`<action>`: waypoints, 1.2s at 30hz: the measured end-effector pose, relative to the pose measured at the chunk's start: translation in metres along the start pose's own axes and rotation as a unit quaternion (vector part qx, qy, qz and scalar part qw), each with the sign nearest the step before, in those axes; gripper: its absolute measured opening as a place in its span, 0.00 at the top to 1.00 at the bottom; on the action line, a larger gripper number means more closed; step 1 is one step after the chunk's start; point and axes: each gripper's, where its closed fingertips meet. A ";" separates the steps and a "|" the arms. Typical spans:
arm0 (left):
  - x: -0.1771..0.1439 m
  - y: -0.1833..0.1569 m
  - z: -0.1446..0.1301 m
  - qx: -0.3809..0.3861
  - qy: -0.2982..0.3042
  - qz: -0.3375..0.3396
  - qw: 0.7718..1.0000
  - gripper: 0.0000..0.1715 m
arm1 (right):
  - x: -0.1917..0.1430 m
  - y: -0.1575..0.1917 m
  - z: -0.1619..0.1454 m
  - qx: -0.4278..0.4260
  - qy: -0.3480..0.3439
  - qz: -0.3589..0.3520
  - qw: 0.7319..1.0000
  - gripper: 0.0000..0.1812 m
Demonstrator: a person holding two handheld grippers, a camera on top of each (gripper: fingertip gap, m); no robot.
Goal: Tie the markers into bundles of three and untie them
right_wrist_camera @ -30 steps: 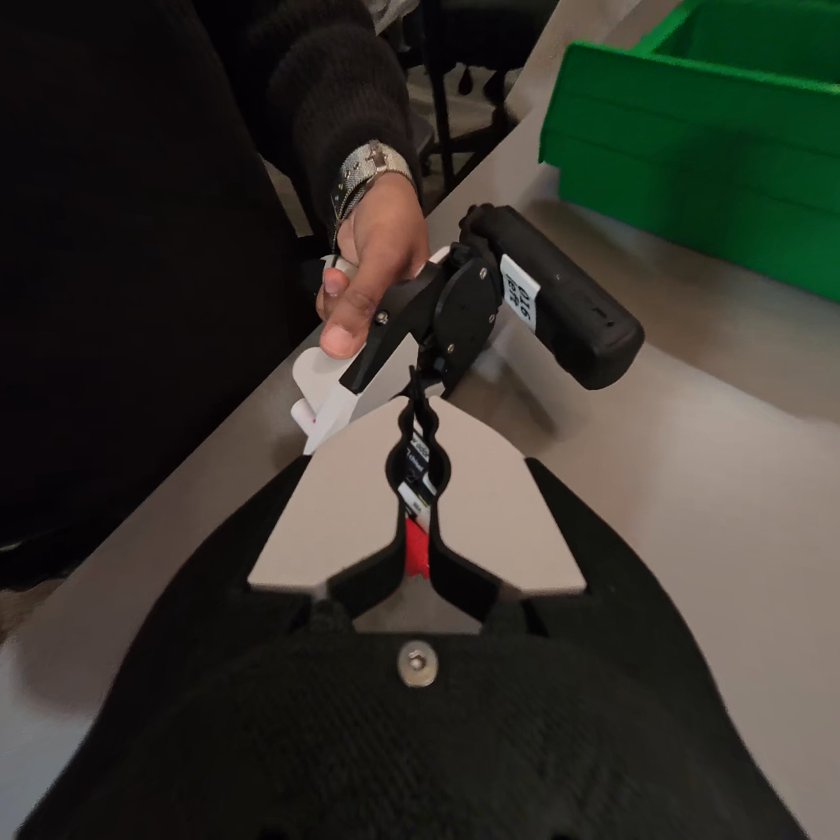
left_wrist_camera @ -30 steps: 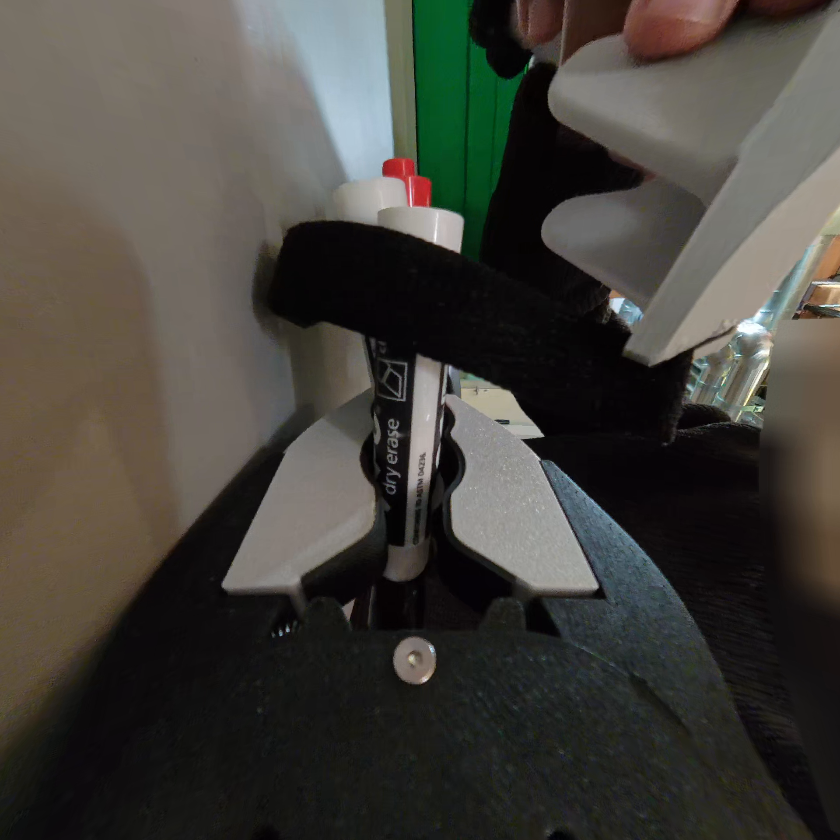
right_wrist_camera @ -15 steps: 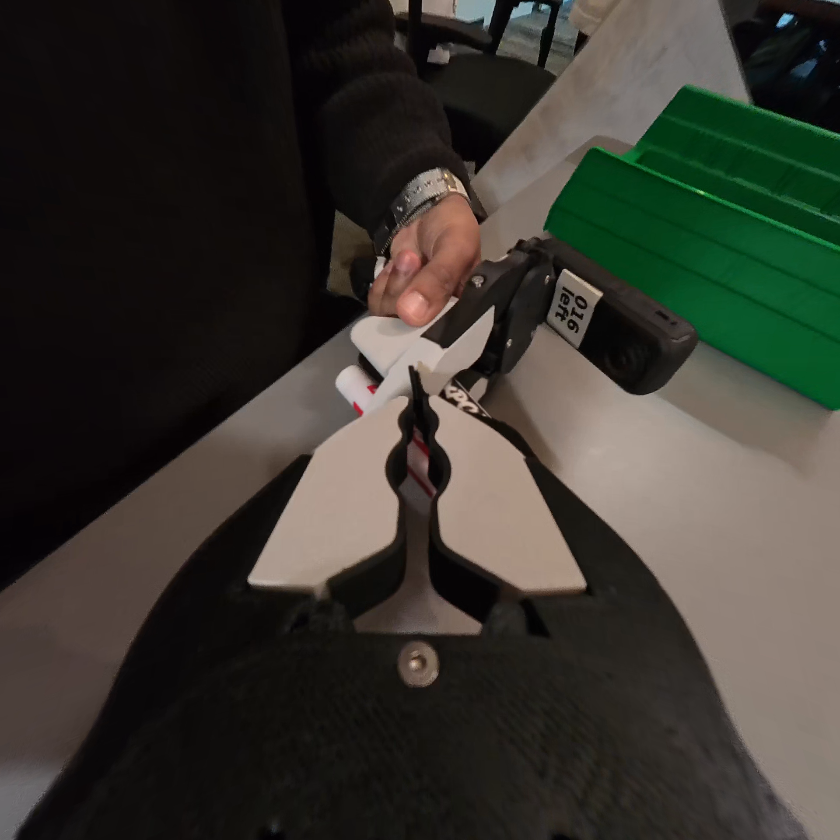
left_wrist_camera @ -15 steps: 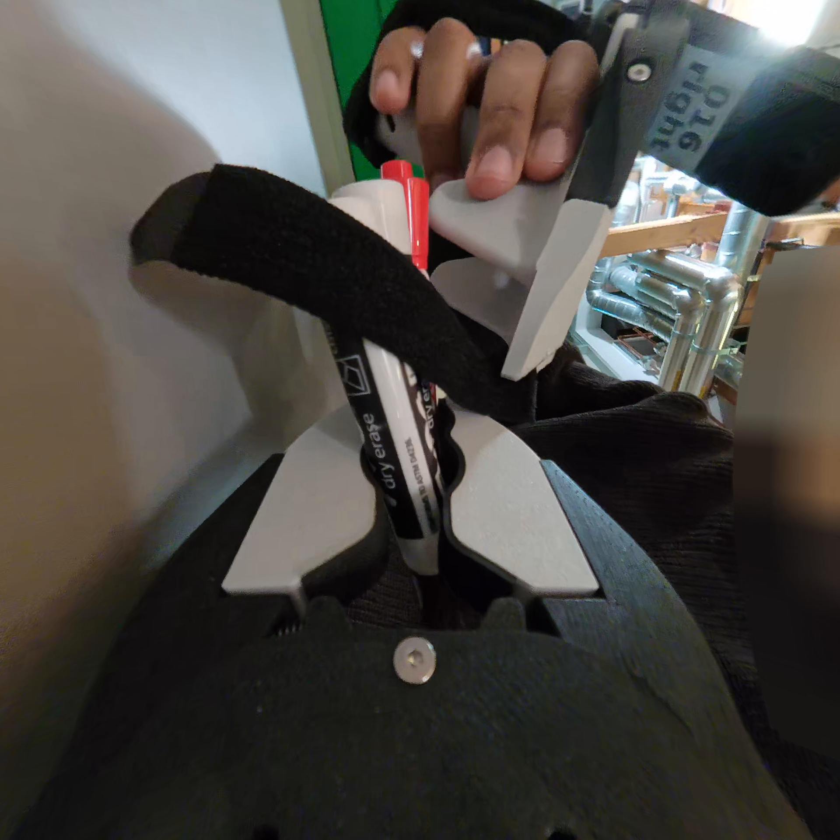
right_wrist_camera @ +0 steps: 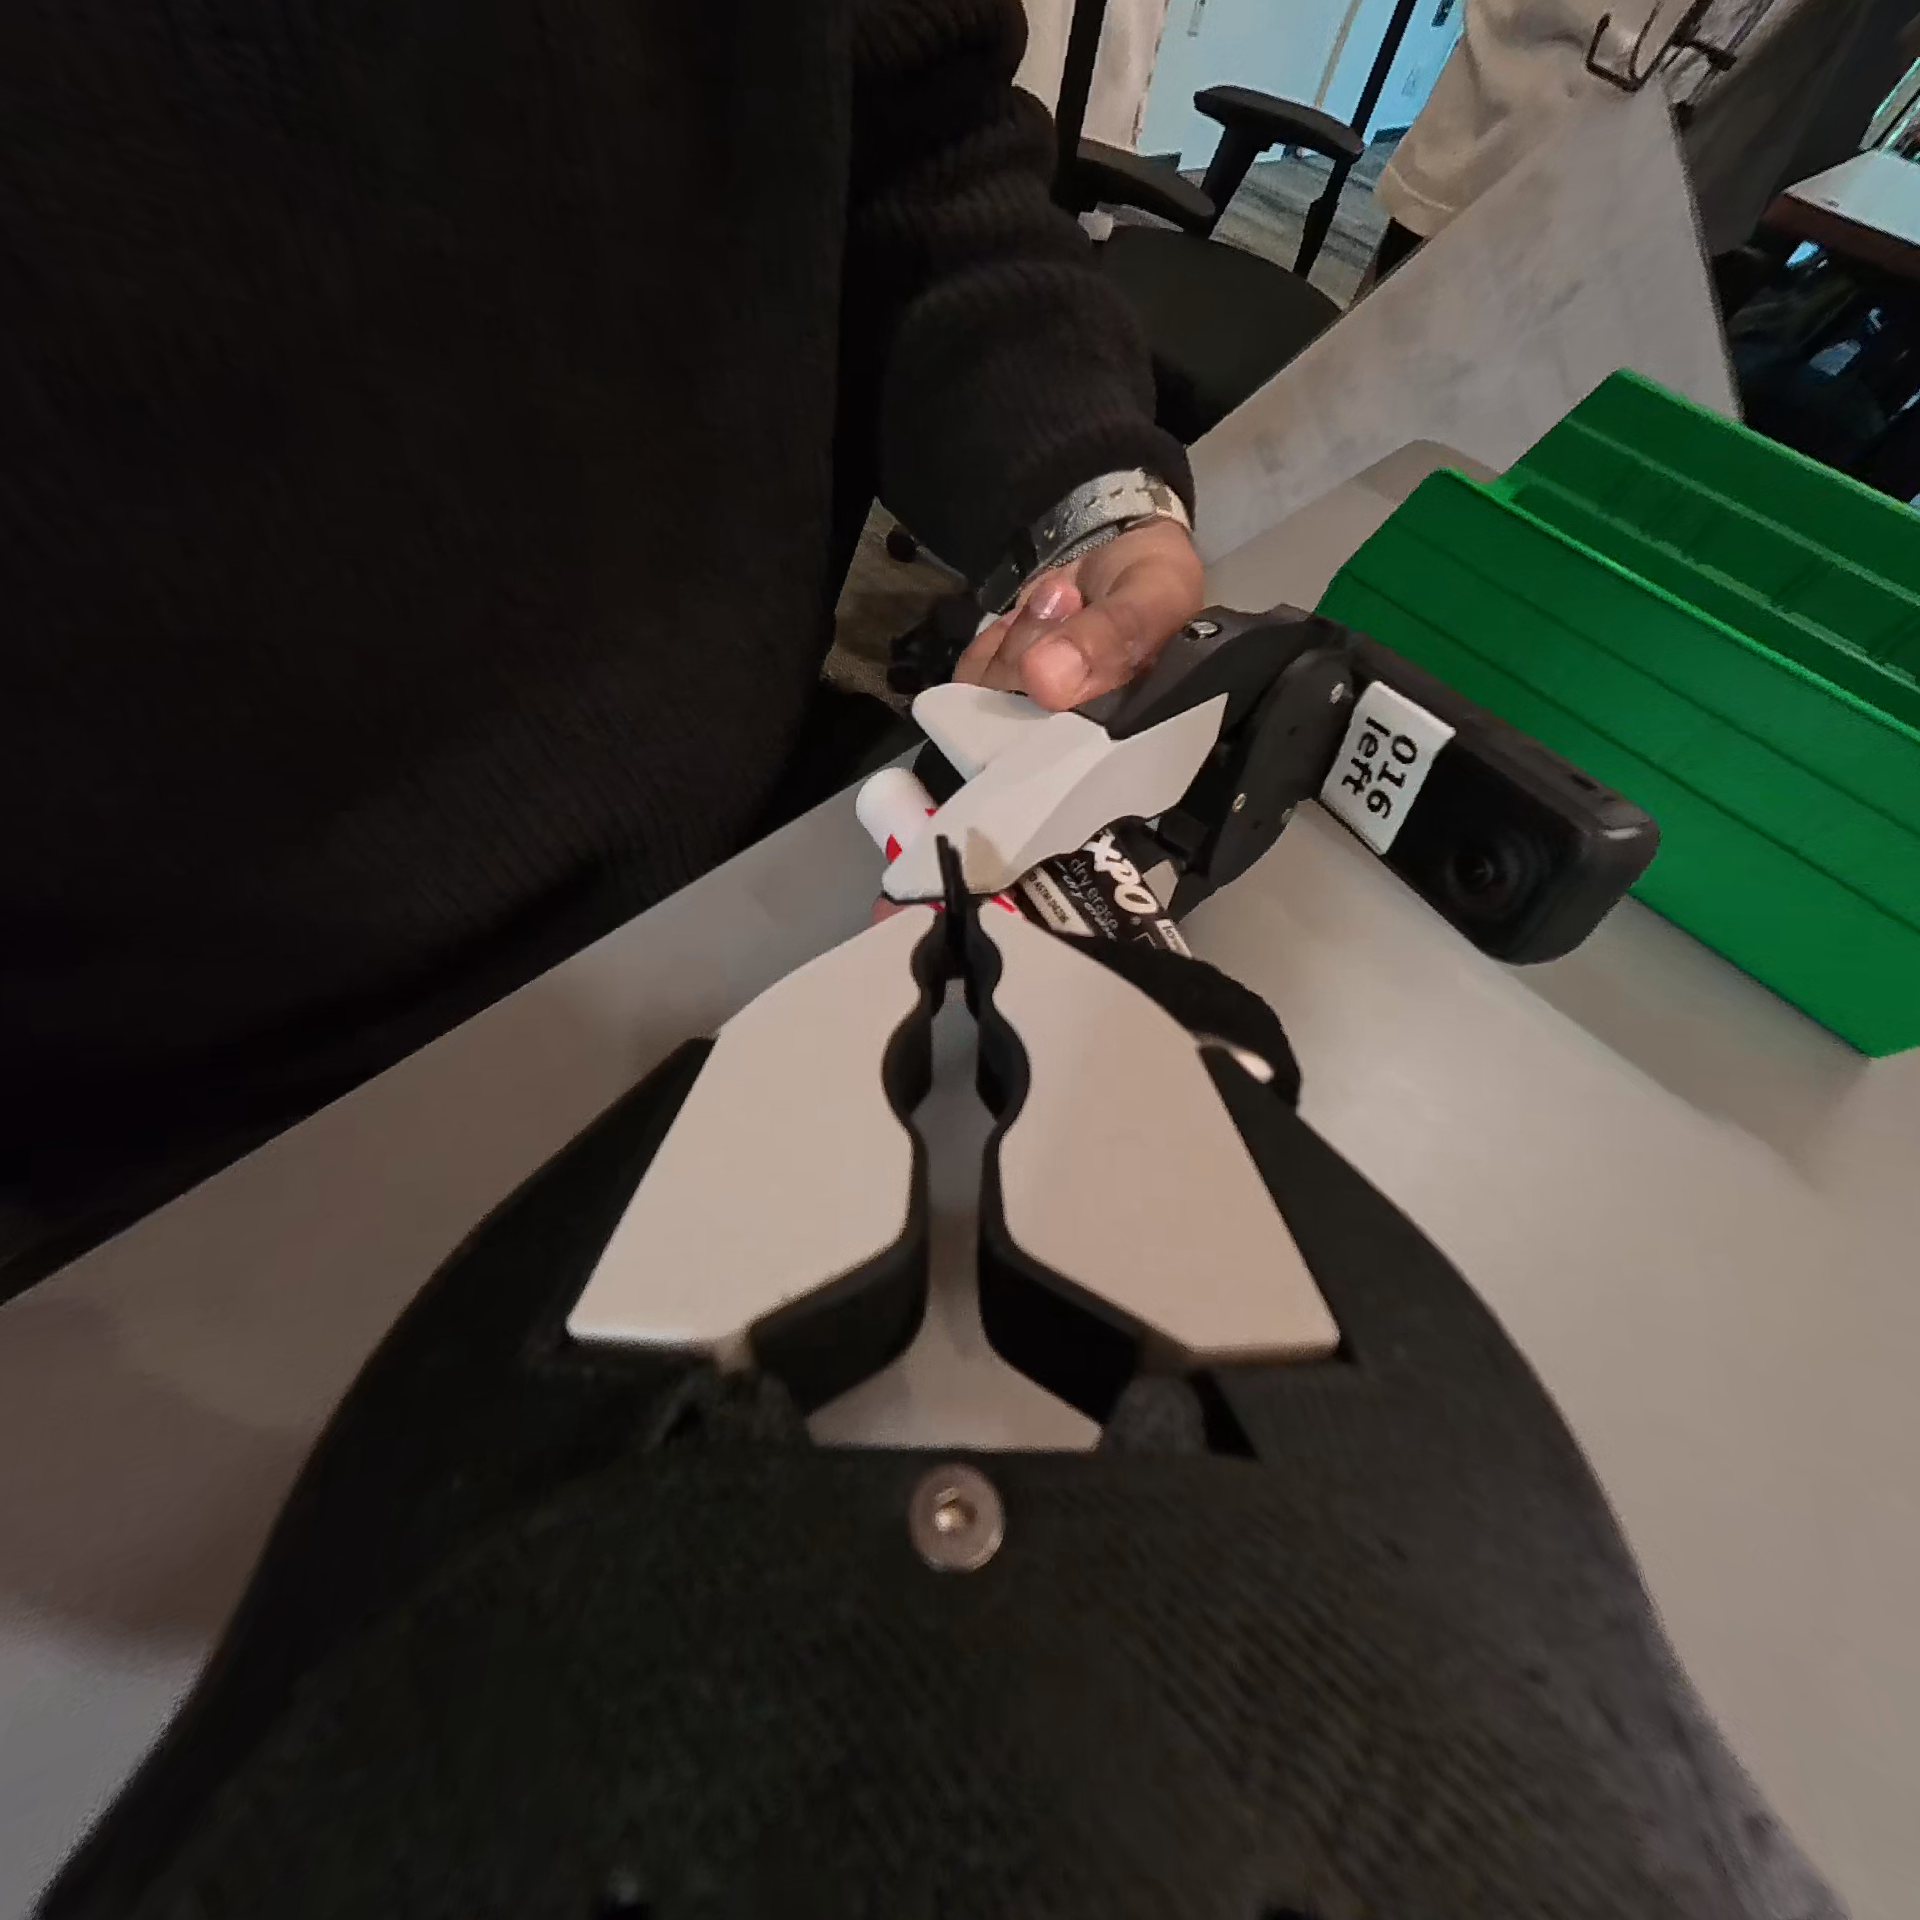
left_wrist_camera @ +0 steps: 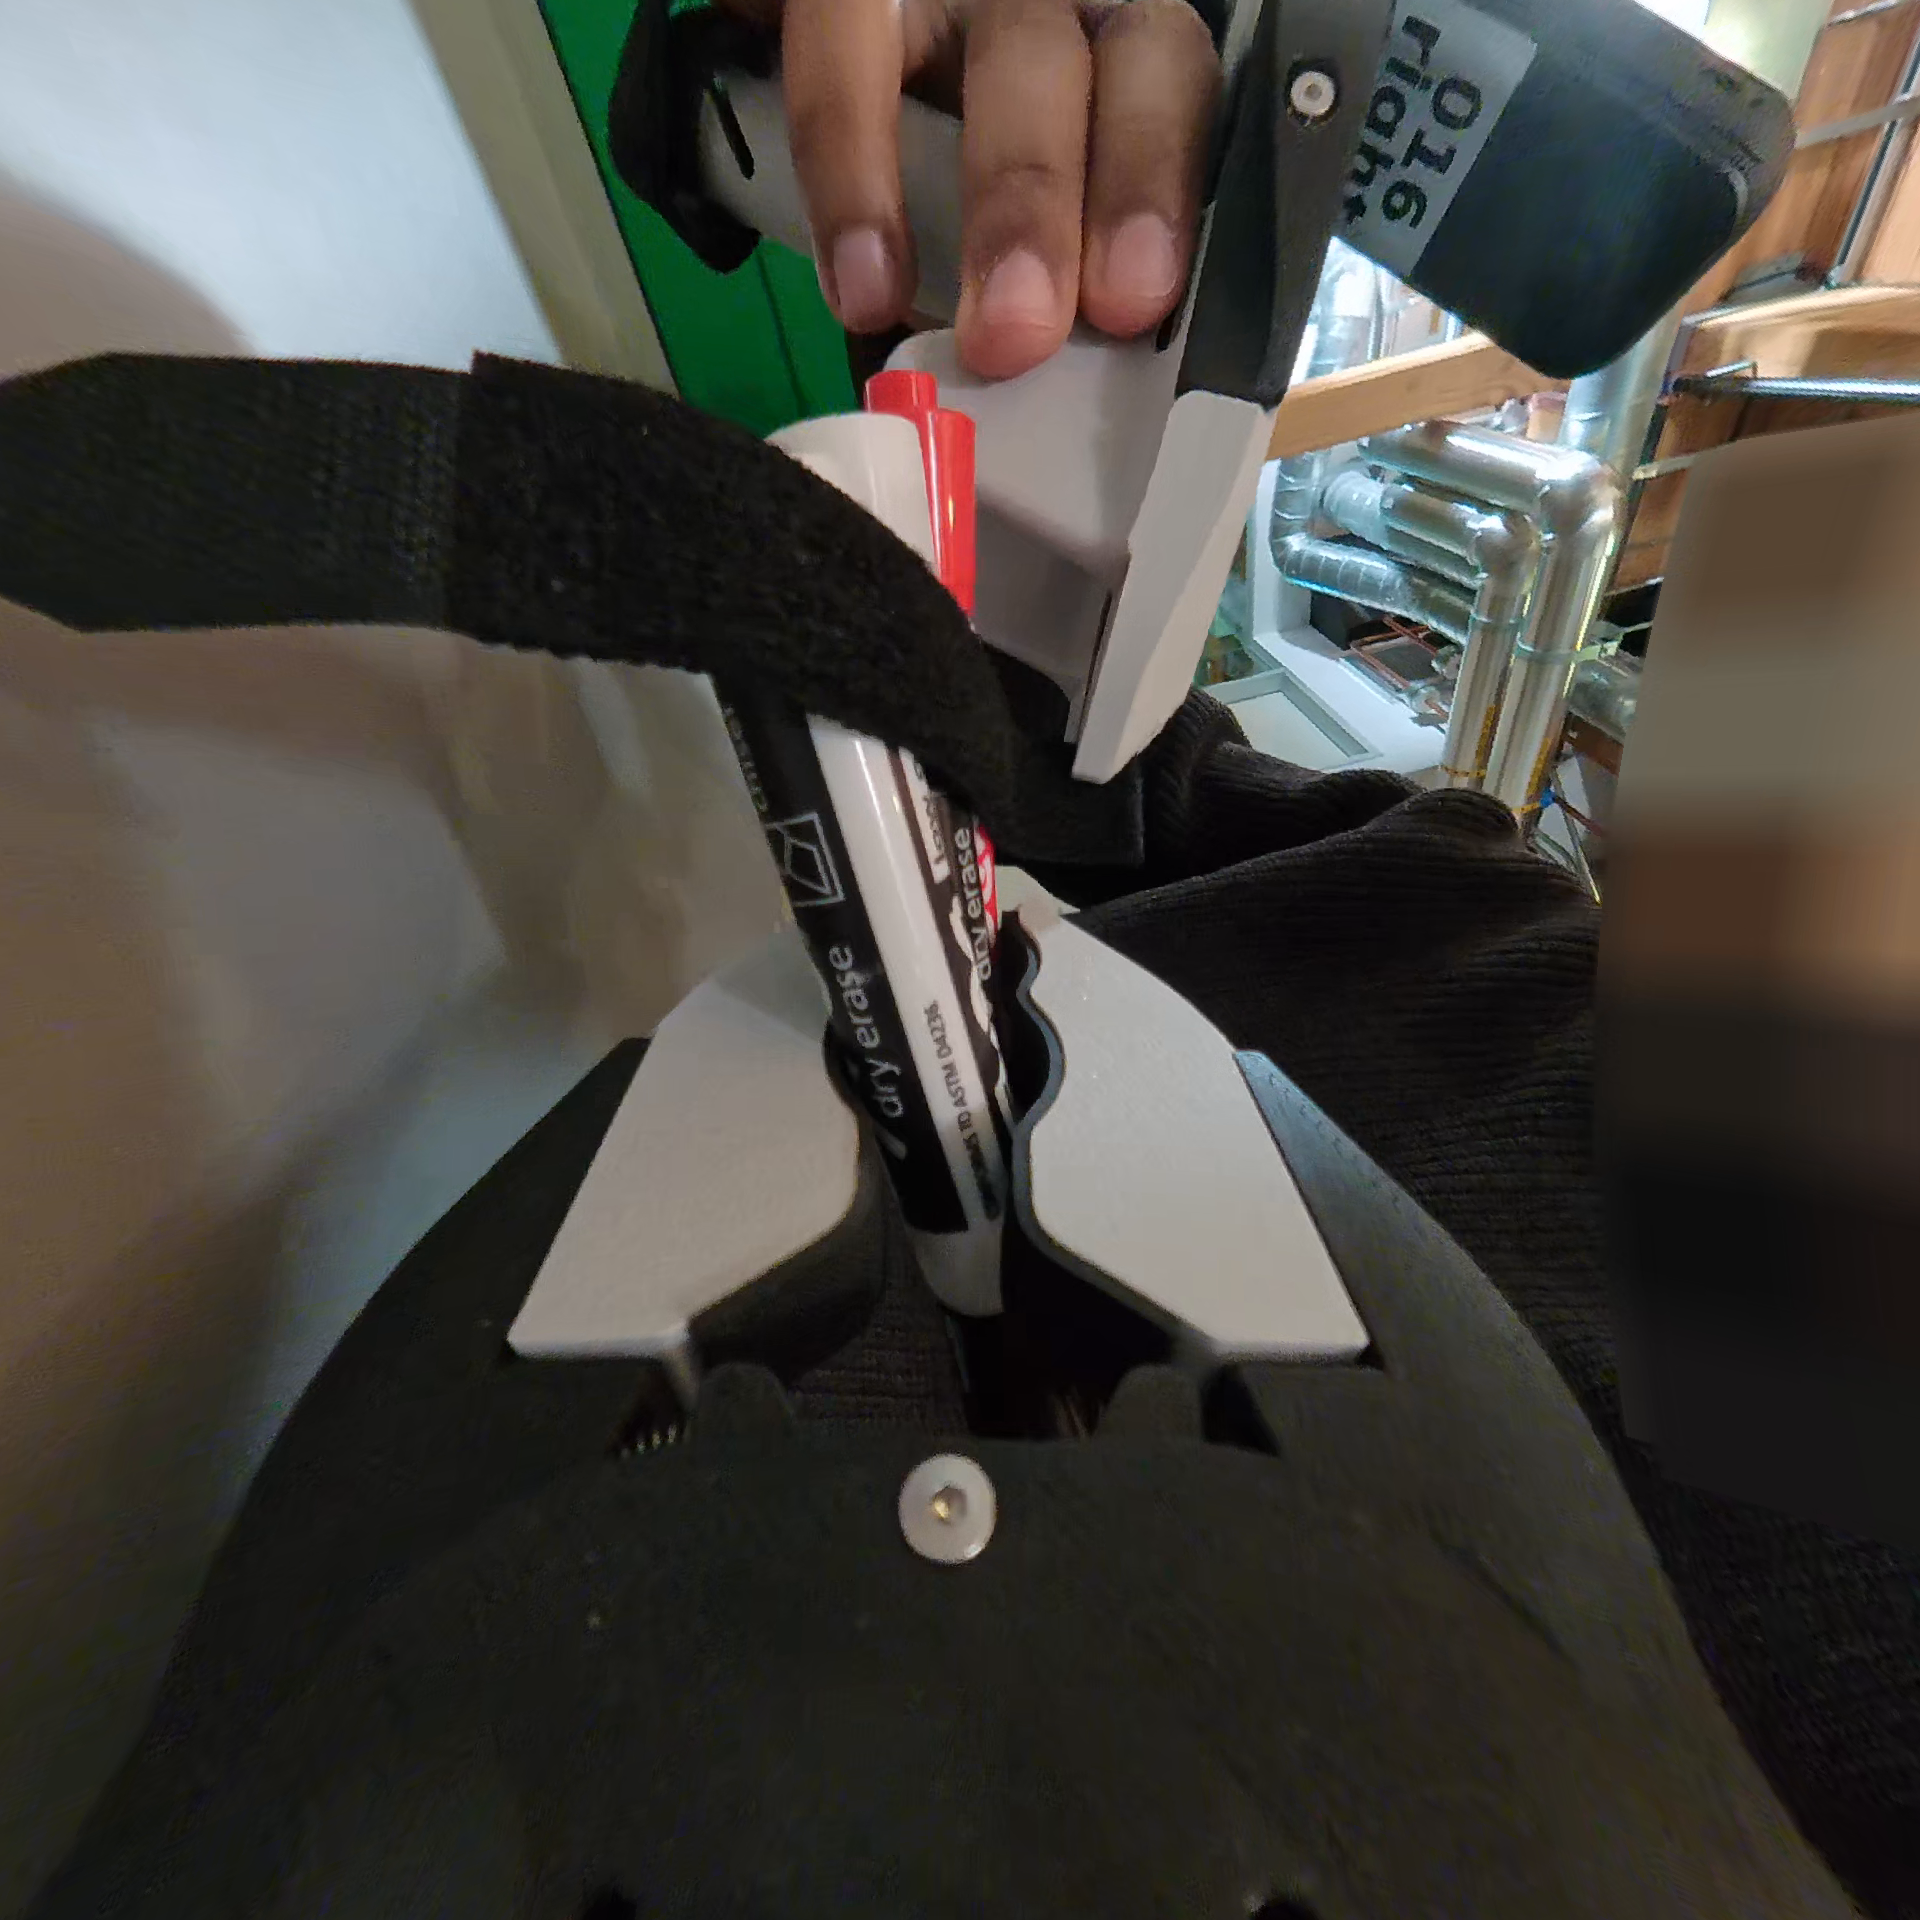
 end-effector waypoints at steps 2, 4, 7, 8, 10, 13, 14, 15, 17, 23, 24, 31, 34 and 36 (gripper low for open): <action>0.001 -0.001 0.000 -0.004 -0.001 -0.007 1.000 0.88 | -0.001 0.003 0.002 -0.006 0.003 0.005 1.000 0.99; 0.002 -0.004 0.000 -0.007 -0.001 -0.018 1.000 0.88 | -0.001 0.007 0.001 -0.014 0.013 0.012 1.000 0.99; 0.002 -0.005 -0.001 -0.007 0.000 -0.019 1.000 0.88 | 0.001 0.011 0.000 -0.030 0.031 0.019 0.999 0.99; 0.002 -0.006 -0.001 -0.009 0.000 -0.023 1.000 0.88 | 0.002 0.012 0.001 -0.035 0.035 0.020 0.999 0.99; 0.003 -0.008 -0.001 -0.011 0.001 -0.030 0.999 0.88 | 0.002 0.014 0.002 -0.045 0.045 0.024 0.998 0.99; 0.003 -0.008 -0.002 -0.011 0.006 -0.033 0.999 0.88 | 0.003 0.017 0.000 -0.056 0.067 0.035 0.996 0.99; 0.003 -0.009 -0.002 -0.011 0.006 -0.034 0.999 0.88 | 0.004 0.019 -0.001 -0.059 0.073 0.040 0.995 0.99; 0.004 -0.009 -0.002 -0.013 0.005 -0.037 0.999 0.88 | 0.004 0.020 -0.001 -0.062 0.078 0.046 0.994 0.99; 0.004 -0.010 -0.003 -0.013 0.008 -0.041 0.999 0.88 | 0.005 0.022 -0.001 -0.071 0.092 0.054 0.992 0.99; 0.006 -0.014 -0.006 -0.015 0.016 -0.053 0.998 0.88 | 0.006 0.028 -0.001 -0.096 0.126 0.081 0.984 0.99; 0.006 -0.014 -0.006 -0.016 0.016 -0.055 0.998 0.88 | 0.007 0.029 -0.001 -0.102 0.134 0.084 0.982 0.99; 0.007 -0.016 -0.006 -0.020 0.015 -0.064 0.998 0.88 | 0.010 0.031 -0.001 -0.137 0.174 0.101 0.970 0.99; 0.006 -0.016 -0.004 -0.019 0.007 -0.063 0.998 0.88 | 0.012 0.030 0.002 -0.144 0.173 0.098 0.969 0.99; 0.005 -0.017 -0.001 -0.018 0.000 -0.066 0.998 0.88 | 0.012 0.028 0.004 -0.147 0.170 0.092 0.970 0.99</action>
Point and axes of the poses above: each gripper's, where its closed fingertips meet, x out along the fingers, z out of its top, y = z × x across the jaws, and after that the axes turned 10 degrees about x, right-handed
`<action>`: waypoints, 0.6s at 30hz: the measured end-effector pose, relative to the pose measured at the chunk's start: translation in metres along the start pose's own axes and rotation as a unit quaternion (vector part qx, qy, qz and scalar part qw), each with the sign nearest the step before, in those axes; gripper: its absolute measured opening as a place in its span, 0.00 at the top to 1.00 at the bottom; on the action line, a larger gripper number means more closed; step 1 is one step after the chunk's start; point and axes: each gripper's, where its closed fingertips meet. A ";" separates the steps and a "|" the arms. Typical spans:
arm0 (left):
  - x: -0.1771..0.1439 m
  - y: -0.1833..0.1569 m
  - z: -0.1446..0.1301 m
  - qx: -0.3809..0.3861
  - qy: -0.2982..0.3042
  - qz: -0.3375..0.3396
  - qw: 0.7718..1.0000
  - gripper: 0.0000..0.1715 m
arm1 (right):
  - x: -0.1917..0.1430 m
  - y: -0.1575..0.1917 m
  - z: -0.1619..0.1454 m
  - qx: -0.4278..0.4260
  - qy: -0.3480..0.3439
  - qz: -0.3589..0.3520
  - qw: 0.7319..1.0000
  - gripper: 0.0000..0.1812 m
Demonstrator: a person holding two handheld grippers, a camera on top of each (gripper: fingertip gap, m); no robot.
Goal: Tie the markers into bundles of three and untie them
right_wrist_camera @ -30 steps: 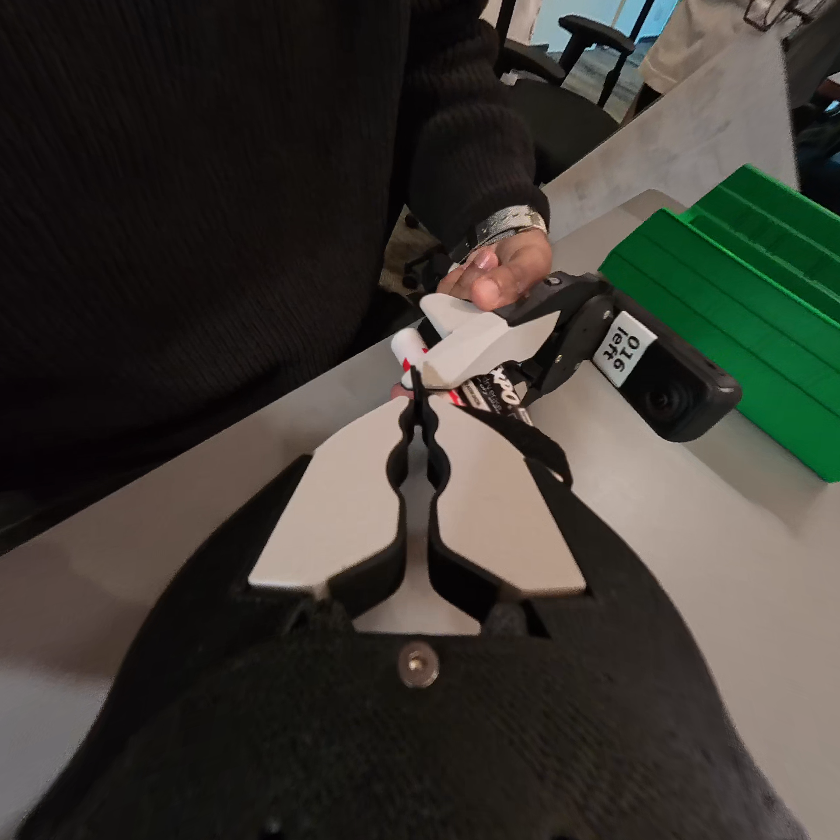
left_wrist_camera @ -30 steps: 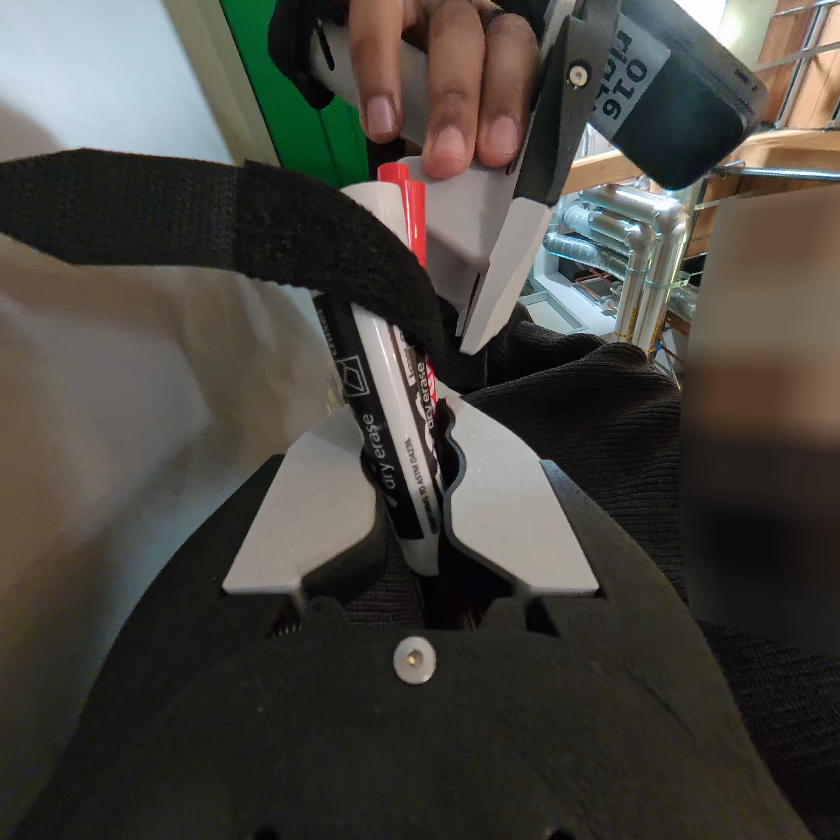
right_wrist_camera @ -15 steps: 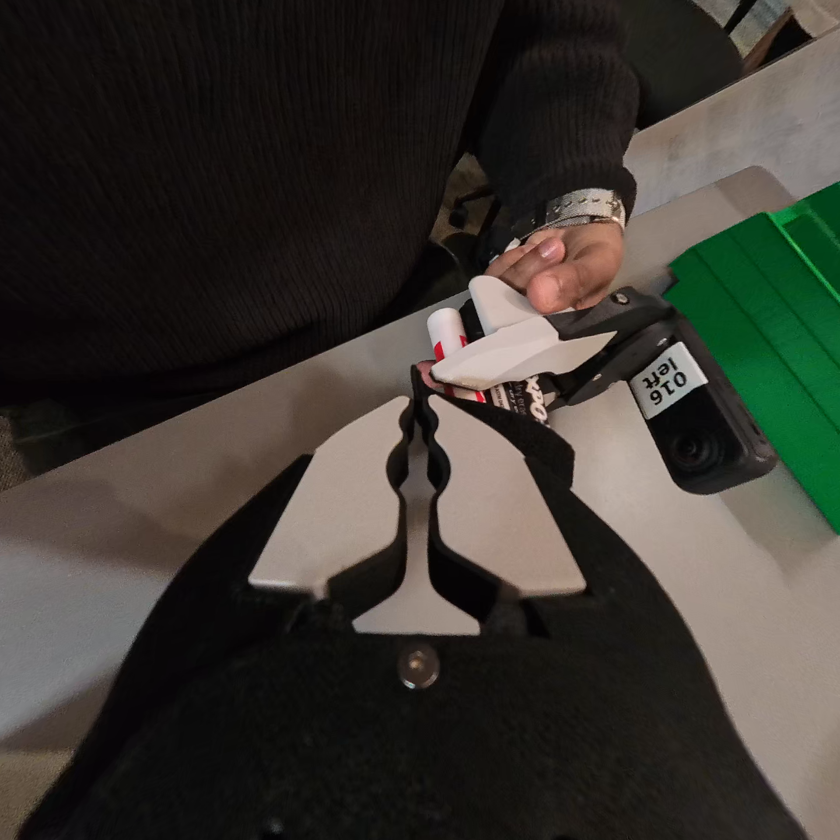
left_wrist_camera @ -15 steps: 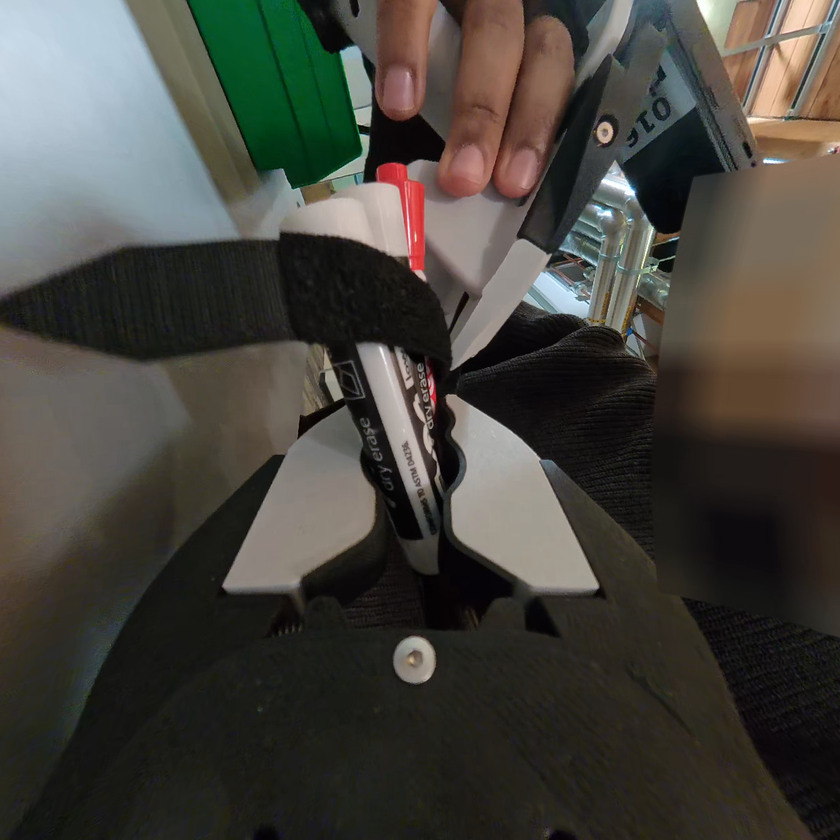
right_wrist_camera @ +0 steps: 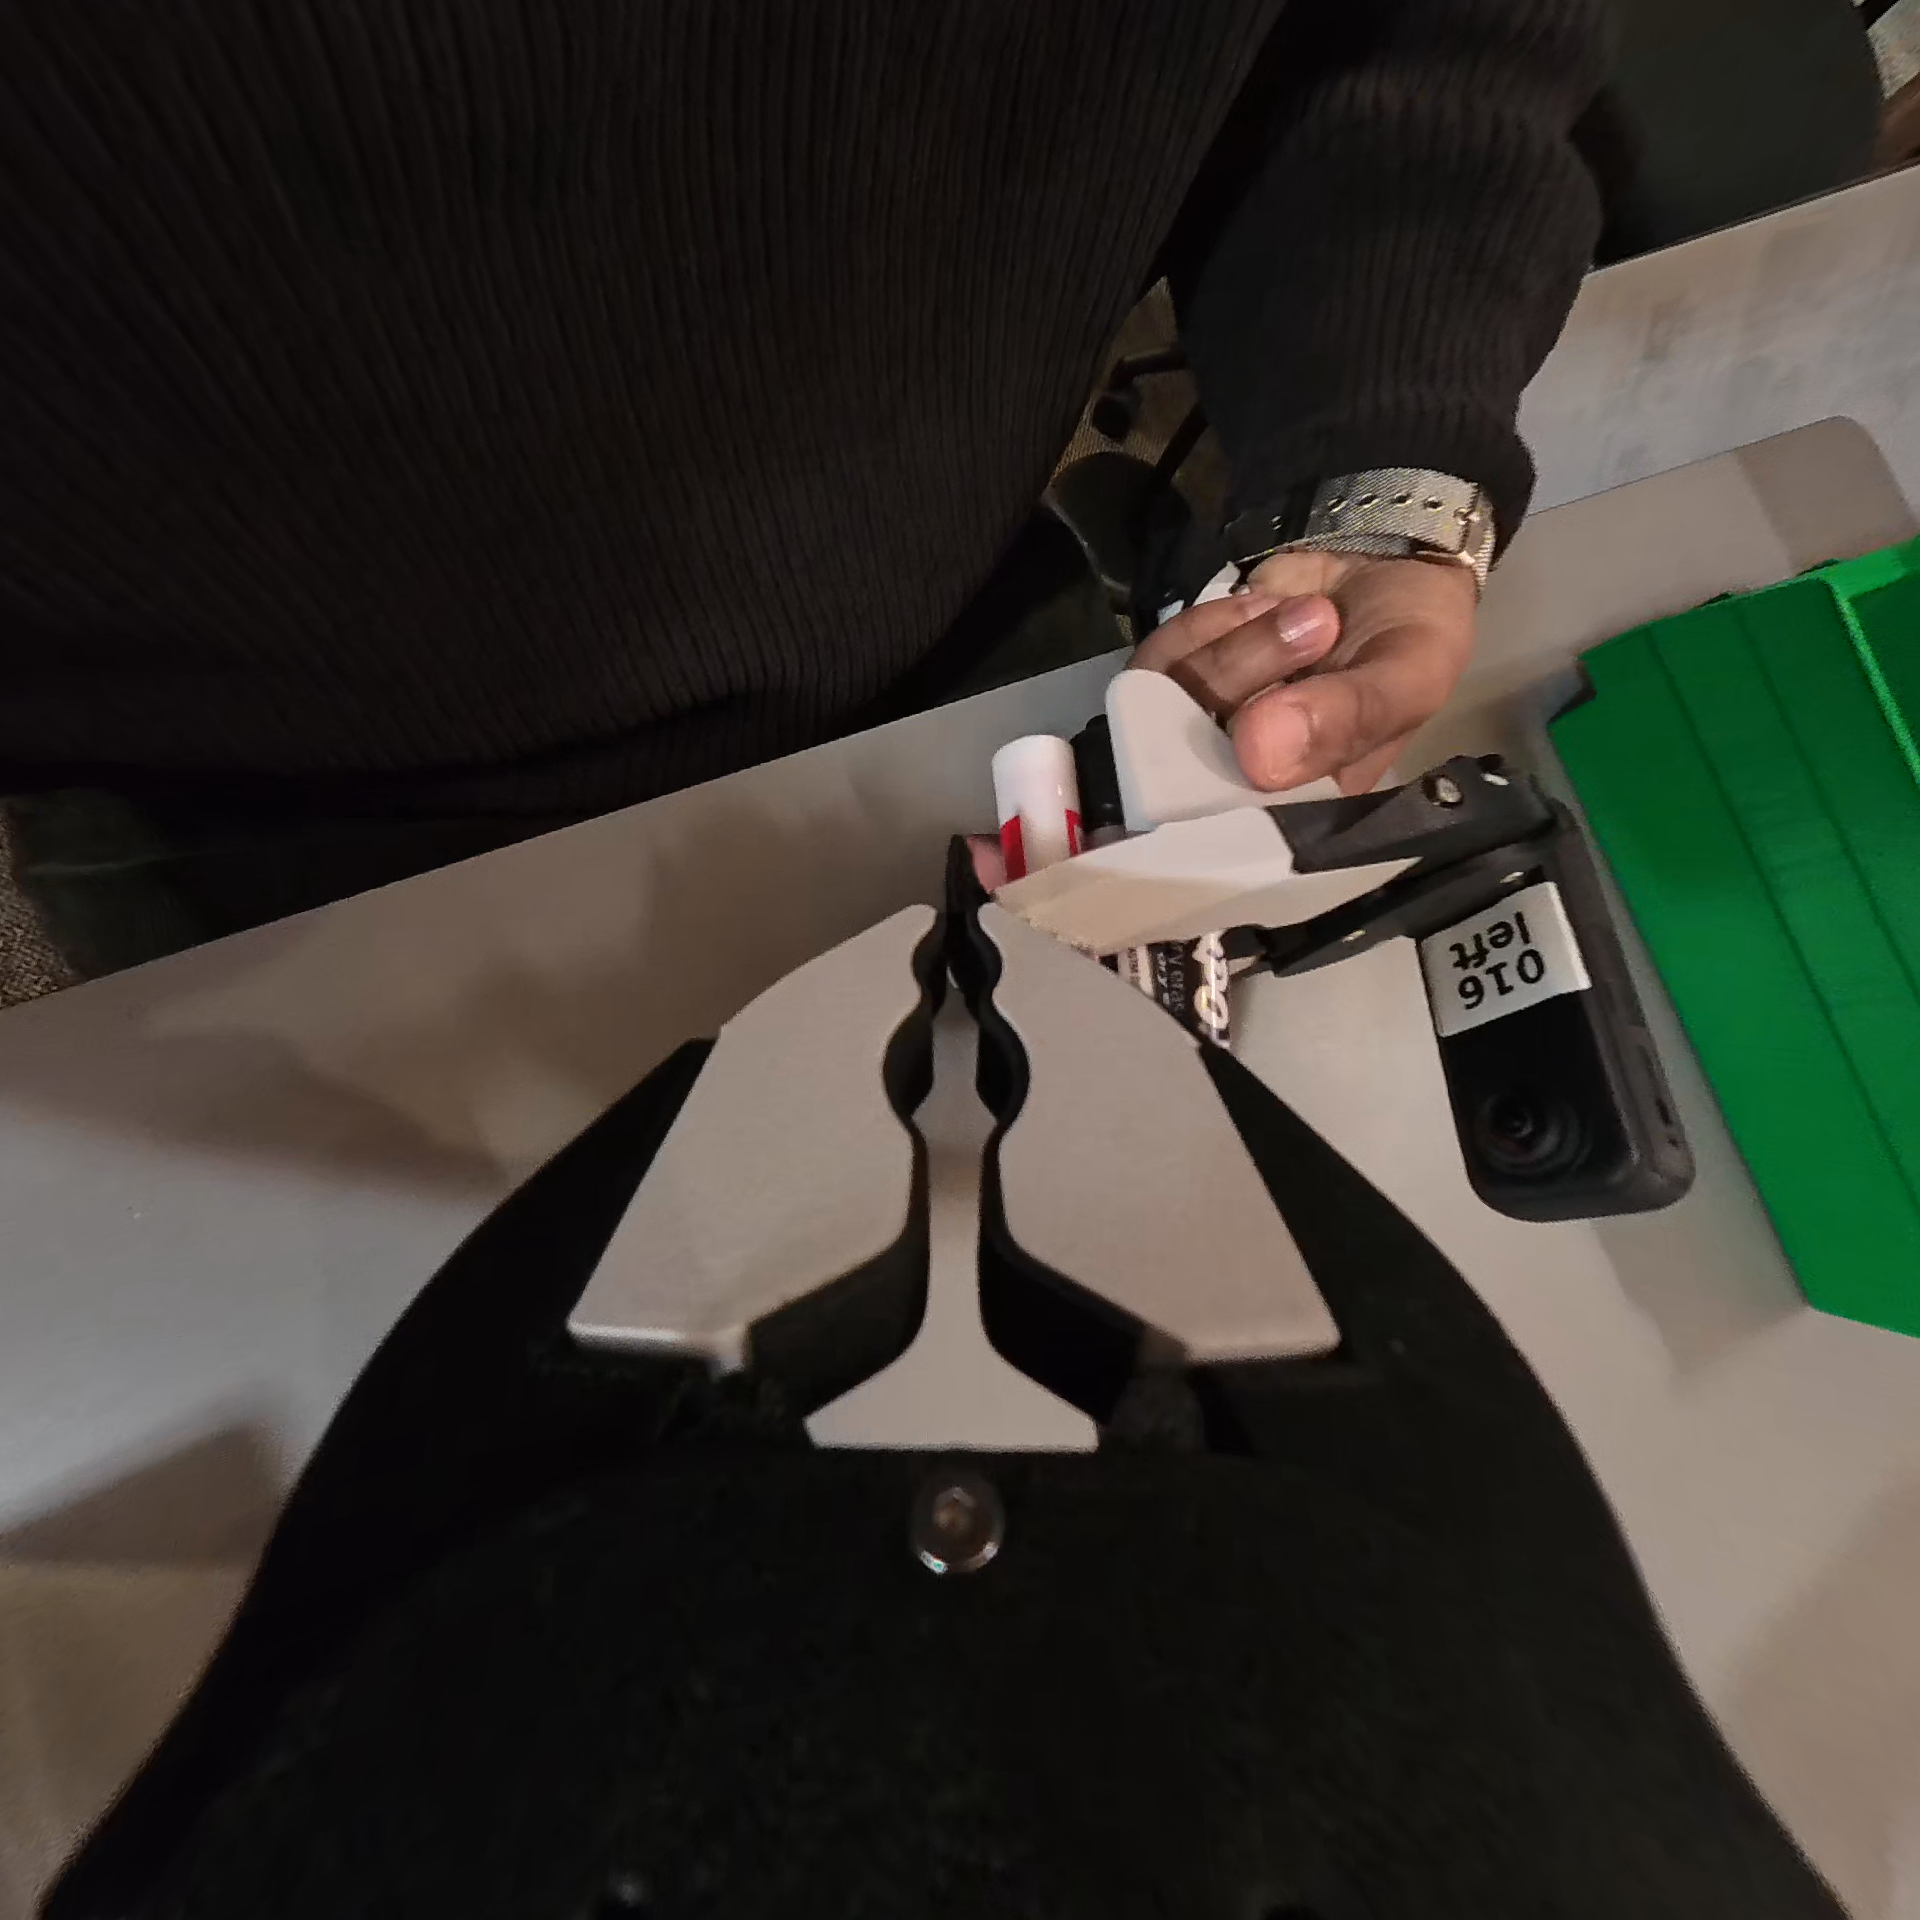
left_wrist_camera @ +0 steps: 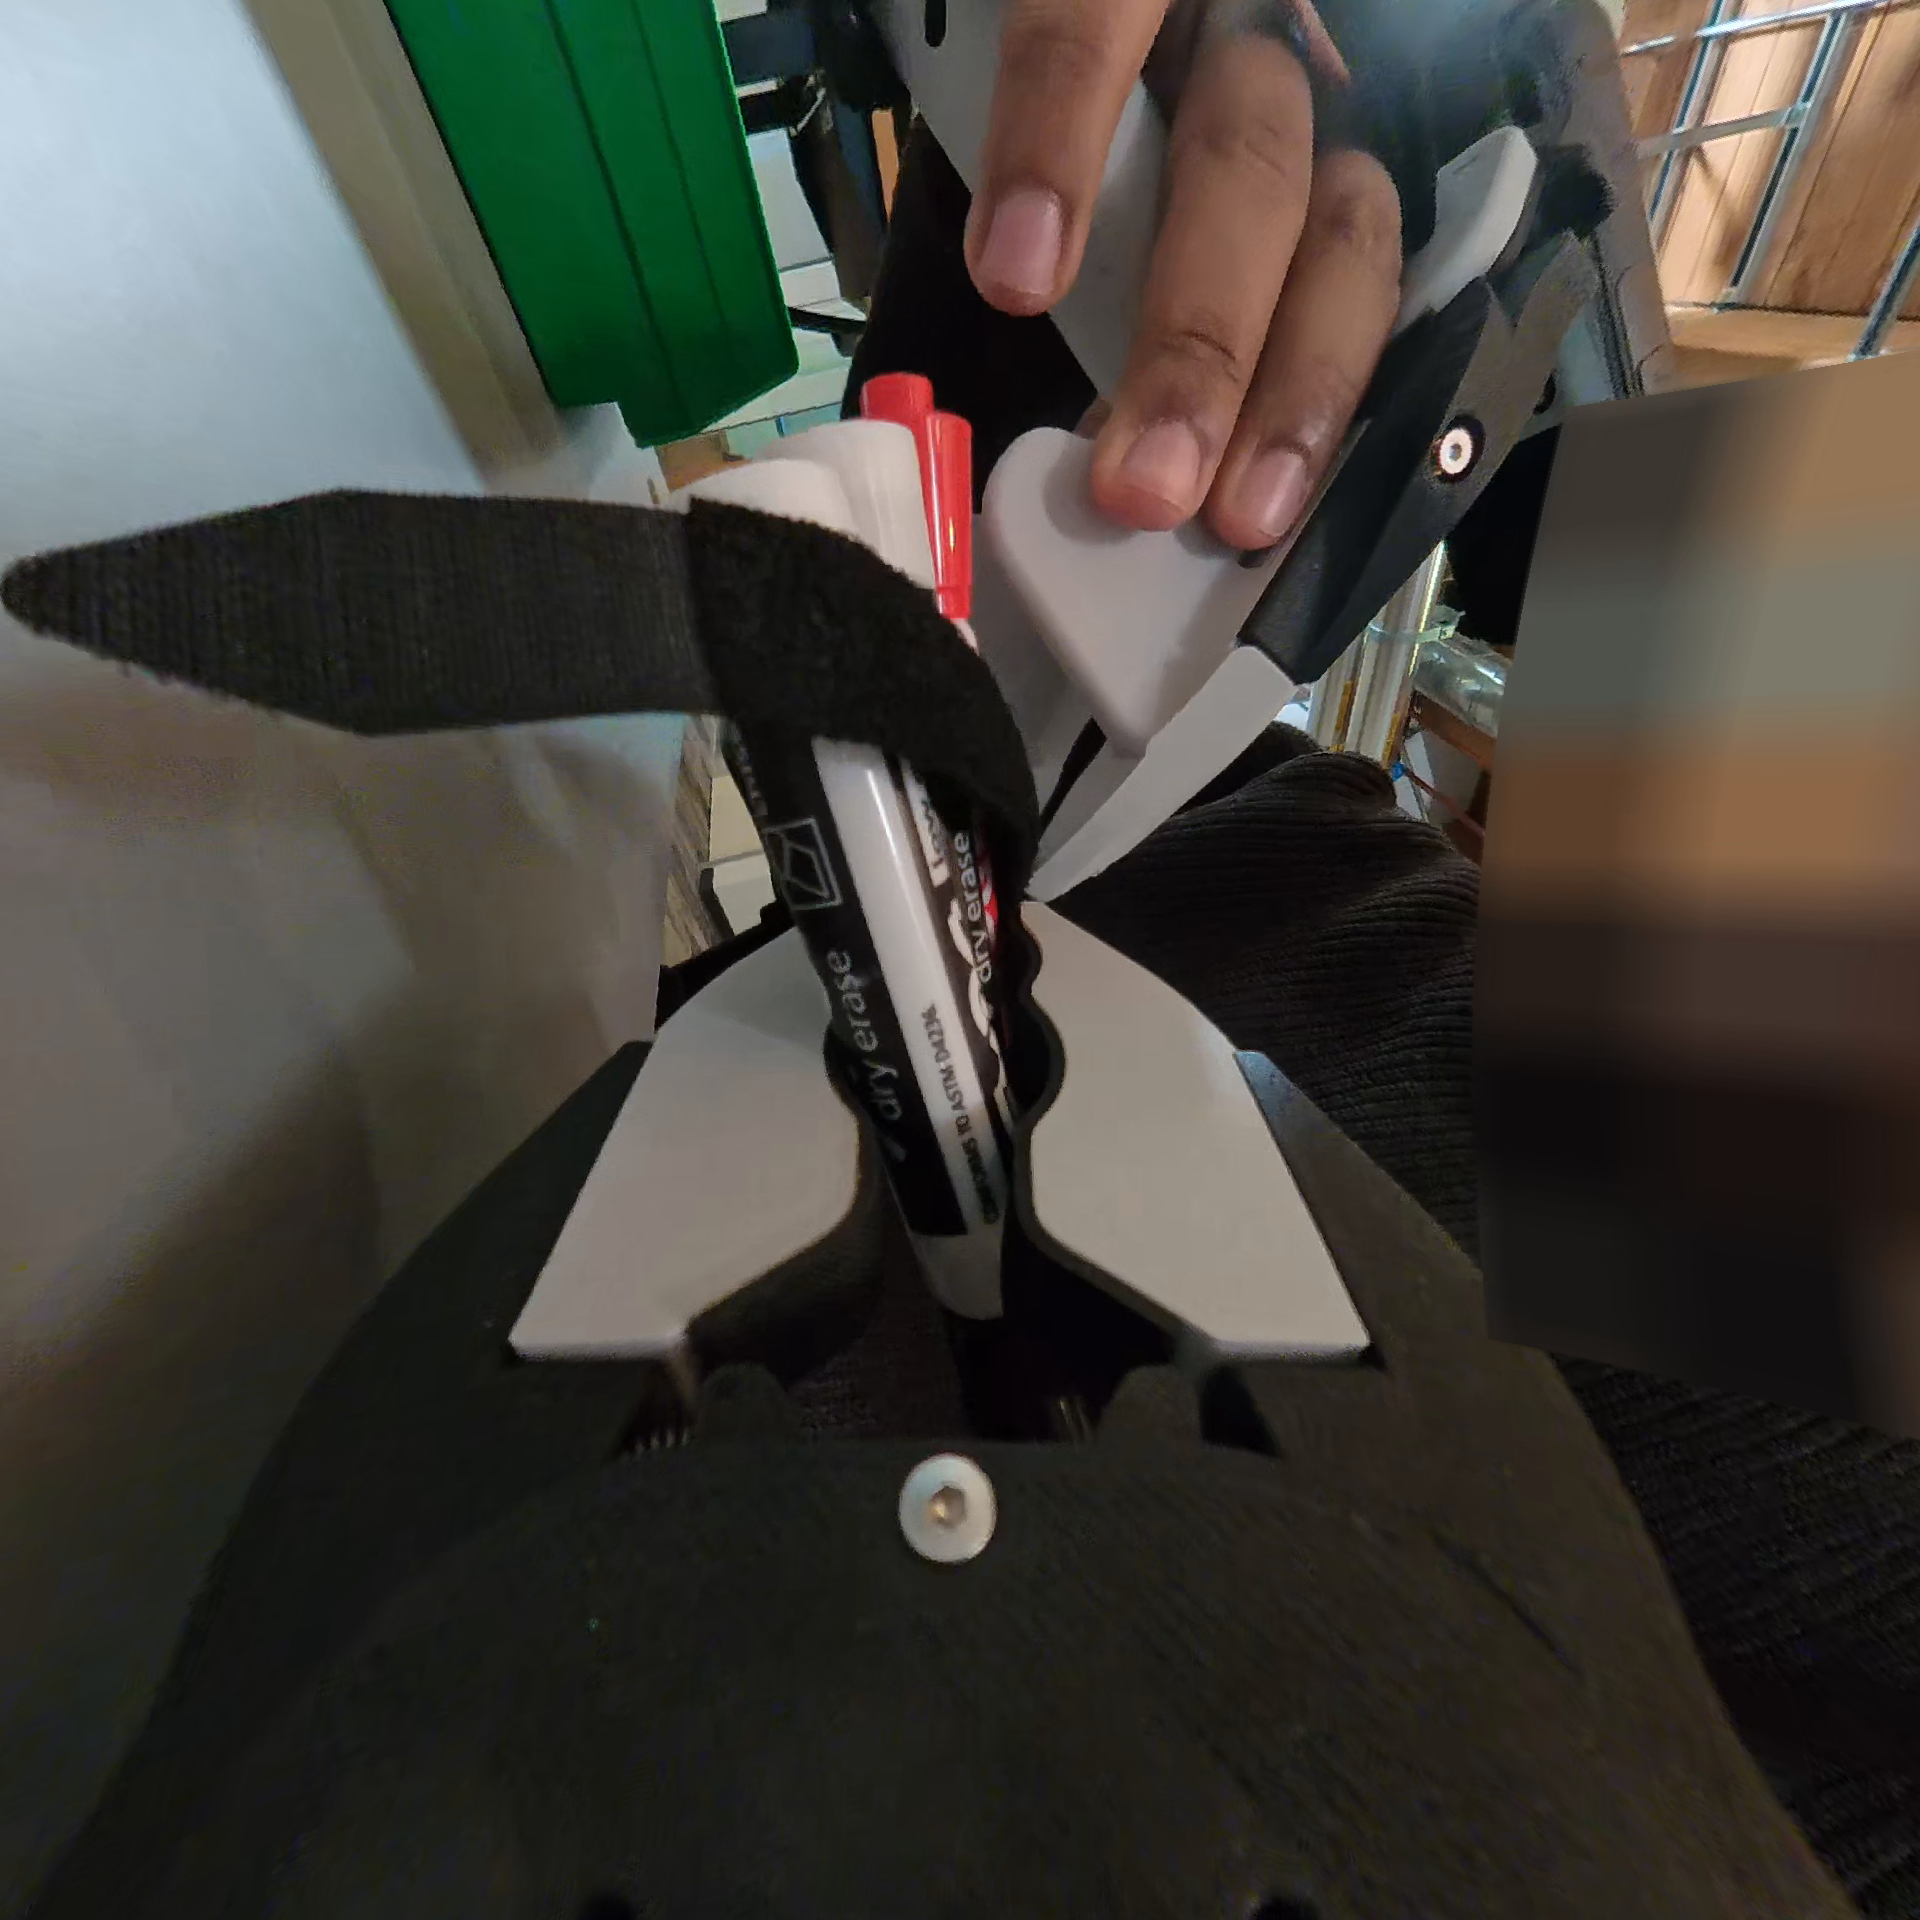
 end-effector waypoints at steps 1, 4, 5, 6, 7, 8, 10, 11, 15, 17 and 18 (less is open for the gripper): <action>-0.001 0.000 0.001 0.001 -0.003 0.000 1.000 0.88 | -0.001 -0.001 0.001 0.000 -0.002 -0.005 1.000 0.99; -0.002 0.000 0.004 0.003 -0.011 0.001 1.000 0.88 | -0.002 -0.005 0.000 0.008 -0.005 -0.018 1.000 0.98; -0.002 0.000 0.004 0.003 -0.013 0.002 1.000 0.88 | -0.003 -0.006 -0.001 0.013 -0.007 -0.023 1.000 0.98; -0.002 0.000 0.004 0.005 -0.014 0.003 1.000 0.88 | -0.004 -0.009 -0.001 0.019 -0.007 -0.031 0.999 0.94; -0.002 0.000 0.004 0.006 -0.013 0.004 1.000 0.88 | -0.006 -0.011 -0.003 0.023 -0.005 -0.041 0.999 0.91; -0.001 0.000 0.004 0.006 -0.013 0.006 1.000 0.88 | -0.007 -0.014 -0.005 0.027 -0.002 -0.052 0.998 0.87; -0.001 0.001 0.005 0.006 -0.016 0.007 1.000 0.88 | -0.010 -0.018 -0.008 0.034 -0.001 -0.068 0.997 0.84; -0.001 0.001 0.005 0.006 -0.017 0.007 1.000 0.88 | -0.012 -0.019 -0.008 0.040 -0.005 -0.072 0.997 0.84; -0.001 0.000 0.005 0.010 -0.018 0.006 1.000 0.88 | -0.019 -0.024 -0.011 0.060 -0.016 -0.098 0.993 0.83; 0.000 -0.001 0.005 0.010 -0.017 0.003 1.000 0.89 | -0.021 -0.025 -0.014 0.066 -0.016 -0.106 0.992 0.82; 0.000 -0.001 0.005 0.011 -0.016 0.003 1.000 0.89 | -0.022 -0.026 -0.015 0.068 -0.017 -0.111 0.991 0.82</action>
Point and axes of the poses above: each gripper's, where its closed fingertips meet, x out along the fingers, z out of its top, y = z × x across the jaws, and after that the axes turned 10 degrees about x, right-handed
